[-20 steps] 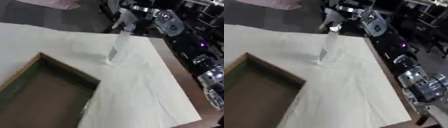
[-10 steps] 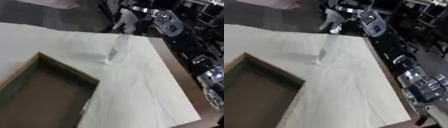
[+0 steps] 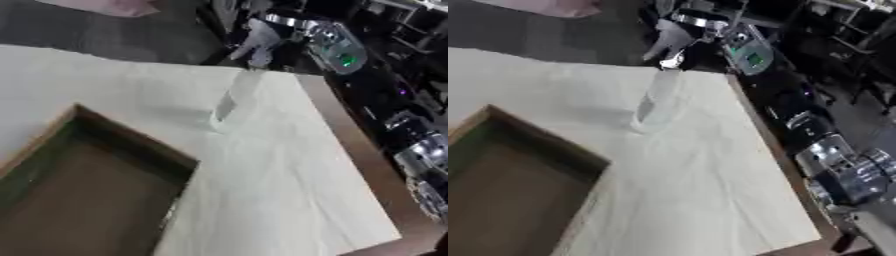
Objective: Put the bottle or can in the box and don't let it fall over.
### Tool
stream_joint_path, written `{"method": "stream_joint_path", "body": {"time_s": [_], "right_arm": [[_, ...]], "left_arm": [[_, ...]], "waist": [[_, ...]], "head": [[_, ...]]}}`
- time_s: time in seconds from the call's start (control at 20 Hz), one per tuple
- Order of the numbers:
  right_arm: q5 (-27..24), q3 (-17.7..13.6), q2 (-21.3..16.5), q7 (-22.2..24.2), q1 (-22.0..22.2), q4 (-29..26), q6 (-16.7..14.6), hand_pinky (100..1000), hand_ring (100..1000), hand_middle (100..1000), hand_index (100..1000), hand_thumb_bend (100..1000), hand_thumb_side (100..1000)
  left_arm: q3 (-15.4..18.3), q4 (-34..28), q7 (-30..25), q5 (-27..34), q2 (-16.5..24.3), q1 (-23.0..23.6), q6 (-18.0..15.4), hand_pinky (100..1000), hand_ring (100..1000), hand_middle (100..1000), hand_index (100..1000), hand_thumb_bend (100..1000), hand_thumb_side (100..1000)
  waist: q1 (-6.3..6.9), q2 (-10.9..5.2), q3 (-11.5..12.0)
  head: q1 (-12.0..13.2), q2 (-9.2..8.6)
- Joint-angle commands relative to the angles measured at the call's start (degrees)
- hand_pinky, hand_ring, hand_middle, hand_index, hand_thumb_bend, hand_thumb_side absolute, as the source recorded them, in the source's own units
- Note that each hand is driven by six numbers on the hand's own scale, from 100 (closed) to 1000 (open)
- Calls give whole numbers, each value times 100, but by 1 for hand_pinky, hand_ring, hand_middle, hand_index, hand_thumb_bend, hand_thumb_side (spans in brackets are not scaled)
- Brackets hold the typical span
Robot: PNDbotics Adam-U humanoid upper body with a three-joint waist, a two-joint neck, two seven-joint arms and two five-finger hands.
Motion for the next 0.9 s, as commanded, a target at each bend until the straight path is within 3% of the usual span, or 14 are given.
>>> {"method": "stream_joint_path", "body": {"time_s": [0.05,0.4,0.9], "right_arm": [[-84,-43,-249,415,-84,-119,-531,100,802,217,357,192,185],[-172,-15,-257,313,-71,-156,-582,100,738,141,267,143,213],[-269,3,-313,359,-96,-208,-666,100,722,130,240,134,235]], "left_arm": [[11,-113,-13,34,40,-47,18,583,750,645,891,121,774],[10,-113,-16,59,41,-45,39,583,749,640,888,121,773],[14,-113,5,93,48,15,80,582,749,635,883,122,769]], "waist": [[43,-92,-20],[38,-110,-24],[34,-241,-91]], "head": [[-24,-57],[-47,-44],[-25,75]]}}
